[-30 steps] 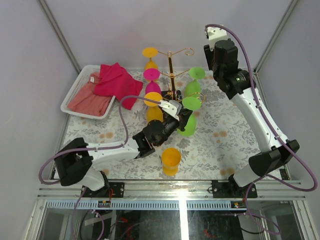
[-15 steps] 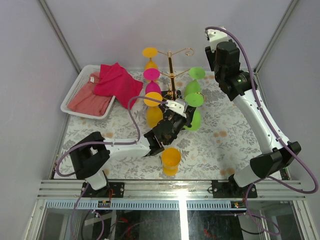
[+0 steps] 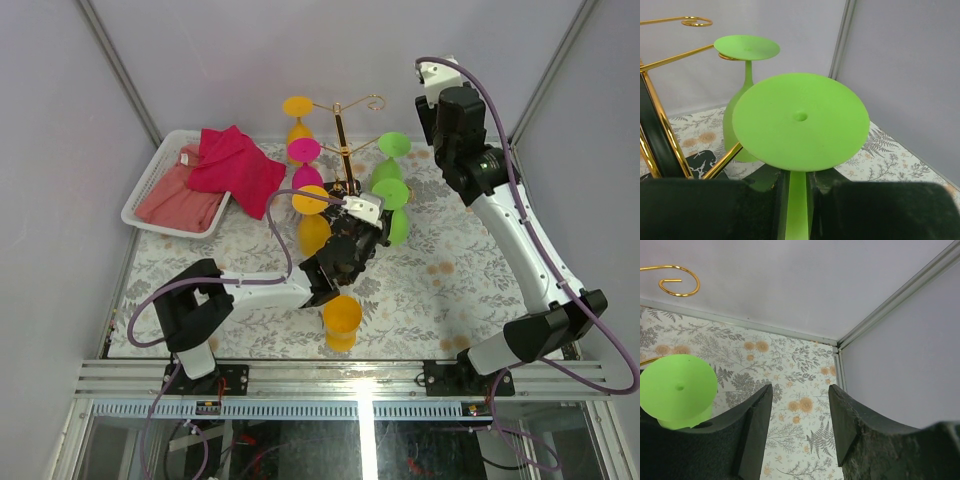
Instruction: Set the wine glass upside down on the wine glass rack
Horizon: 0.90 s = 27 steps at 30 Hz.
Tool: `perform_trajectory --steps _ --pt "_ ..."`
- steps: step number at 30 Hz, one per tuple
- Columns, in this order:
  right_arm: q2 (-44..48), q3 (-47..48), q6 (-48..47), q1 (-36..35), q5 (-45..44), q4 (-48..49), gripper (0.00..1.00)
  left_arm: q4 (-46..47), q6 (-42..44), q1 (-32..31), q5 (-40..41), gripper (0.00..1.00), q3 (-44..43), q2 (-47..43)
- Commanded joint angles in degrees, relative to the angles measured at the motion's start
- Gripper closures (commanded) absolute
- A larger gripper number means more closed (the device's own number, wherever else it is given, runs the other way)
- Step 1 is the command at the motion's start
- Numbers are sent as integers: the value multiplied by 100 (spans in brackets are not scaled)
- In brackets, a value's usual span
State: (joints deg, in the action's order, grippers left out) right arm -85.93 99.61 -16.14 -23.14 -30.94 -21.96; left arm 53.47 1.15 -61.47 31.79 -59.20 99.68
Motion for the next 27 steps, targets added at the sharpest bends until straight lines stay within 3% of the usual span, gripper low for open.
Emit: perform_trajectory --steps 1,17,27 --pt "242 -36 -91 40 -89 249 44 568 148 -31 299 100 -172 0" --pt "274 -121 -56 58 -14 252 44 292 94 4 606 100 -429 199" --pt "307 -153 -34 75 -4 262 44 142 41 81 92 100 -631 412"
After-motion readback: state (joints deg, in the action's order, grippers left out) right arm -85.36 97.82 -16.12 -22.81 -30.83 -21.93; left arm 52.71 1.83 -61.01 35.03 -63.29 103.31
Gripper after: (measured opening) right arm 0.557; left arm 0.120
